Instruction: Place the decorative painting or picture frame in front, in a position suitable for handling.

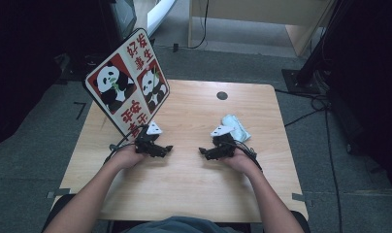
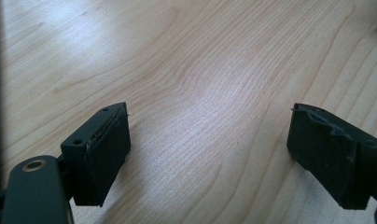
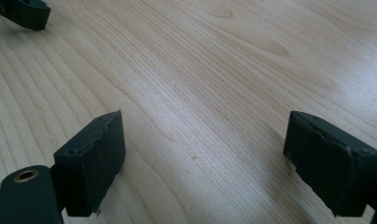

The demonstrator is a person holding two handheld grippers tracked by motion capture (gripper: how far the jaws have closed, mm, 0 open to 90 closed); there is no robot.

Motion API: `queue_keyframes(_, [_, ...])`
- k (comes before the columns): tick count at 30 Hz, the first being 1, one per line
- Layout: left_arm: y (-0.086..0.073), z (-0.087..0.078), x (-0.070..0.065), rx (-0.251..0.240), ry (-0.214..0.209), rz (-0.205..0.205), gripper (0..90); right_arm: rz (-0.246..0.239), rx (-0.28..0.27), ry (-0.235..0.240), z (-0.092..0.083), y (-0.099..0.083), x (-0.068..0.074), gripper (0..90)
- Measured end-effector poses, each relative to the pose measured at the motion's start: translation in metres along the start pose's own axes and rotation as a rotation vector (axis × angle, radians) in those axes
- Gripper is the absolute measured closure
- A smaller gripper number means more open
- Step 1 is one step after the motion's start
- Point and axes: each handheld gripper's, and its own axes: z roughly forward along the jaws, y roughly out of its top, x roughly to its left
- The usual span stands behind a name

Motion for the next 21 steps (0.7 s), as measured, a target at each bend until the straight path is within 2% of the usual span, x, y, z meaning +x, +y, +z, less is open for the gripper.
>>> queue_keyframes(21, [-0.0008, -0.0004, -0.0020, -0.004, 0.016, -0.018, 13.4, -0.006, 0.001, 0.005, -0.0001, -0.0001, -0.0006, 12.8])
